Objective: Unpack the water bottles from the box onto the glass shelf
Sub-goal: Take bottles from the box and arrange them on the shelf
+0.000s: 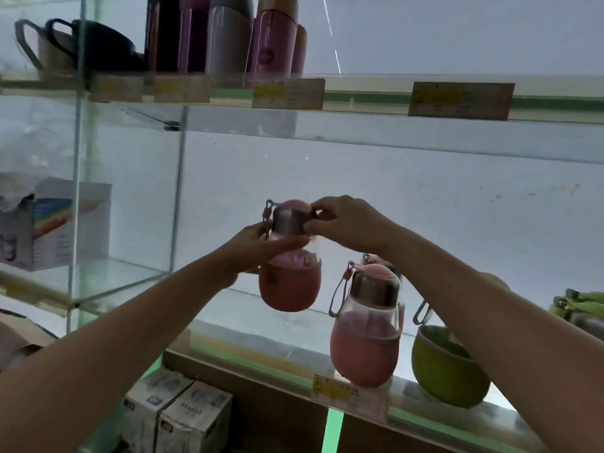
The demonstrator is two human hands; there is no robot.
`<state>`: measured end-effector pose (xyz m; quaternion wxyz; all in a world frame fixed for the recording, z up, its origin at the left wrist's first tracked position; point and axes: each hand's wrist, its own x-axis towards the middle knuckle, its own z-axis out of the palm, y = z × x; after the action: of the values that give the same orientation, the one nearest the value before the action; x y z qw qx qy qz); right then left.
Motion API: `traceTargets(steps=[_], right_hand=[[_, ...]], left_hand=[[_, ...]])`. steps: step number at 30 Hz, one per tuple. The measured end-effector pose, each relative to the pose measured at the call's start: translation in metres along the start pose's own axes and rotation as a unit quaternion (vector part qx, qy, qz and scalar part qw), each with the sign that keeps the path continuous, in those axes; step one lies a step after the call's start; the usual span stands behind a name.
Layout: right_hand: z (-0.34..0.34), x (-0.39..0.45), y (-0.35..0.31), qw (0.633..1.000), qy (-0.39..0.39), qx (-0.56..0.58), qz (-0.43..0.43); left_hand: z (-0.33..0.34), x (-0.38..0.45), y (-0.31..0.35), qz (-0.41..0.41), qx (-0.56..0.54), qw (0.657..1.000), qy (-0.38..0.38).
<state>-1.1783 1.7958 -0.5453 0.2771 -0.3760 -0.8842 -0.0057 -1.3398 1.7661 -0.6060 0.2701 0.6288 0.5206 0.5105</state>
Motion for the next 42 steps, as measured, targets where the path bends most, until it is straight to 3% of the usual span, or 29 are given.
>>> traceTargets(steps=[2,6,15,18,21,25,34,42], right_hand=[[0.008,0.007,0.007,0.997,-0.046,-0.063,0.009],[0.017,0.011,0.020,0.992,-0.092,-0.074,0.037],[0.004,-0.002,0.041,0.999,-0.031,-0.027,0.027],[-0.003,-0.009,0.044,0.999,-0.015,-0.026,0.027],[-0.012,-0.022,0.048,0.999,0.025,-0.016,0.024],[-0.026,-0.040,0.050,0.997,0.071,0.002,0.026],[-0.068,-0.124,0.082,0.994,0.086,-0.010,0.066],[-0.119,-0.234,0.127,0.983,0.114,0.011,0.141]], left_hand=[[0.008,0.012,-0.019,-0.020,-0.004,1.000,0.009],[0.025,0.035,-0.056,-0.066,-0.005,0.997,0.037],[0.044,0.059,-0.072,-0.091,-0.018,0.995,0.034],[0.039,0.057,-0.068,-0.070,0.008,0.996,0.054],[0.040,0.048,-0.048,-0.046,0.063,0.987,0.142],[0.049,0.030,-0.006,0.067,0.131,0.962,0.231],[0.135,-0.015,0.064,0.214,0.120,0.962,0.118],[0.249,-0.060,0.108,0.158,0.005,0.987,-0.015]])
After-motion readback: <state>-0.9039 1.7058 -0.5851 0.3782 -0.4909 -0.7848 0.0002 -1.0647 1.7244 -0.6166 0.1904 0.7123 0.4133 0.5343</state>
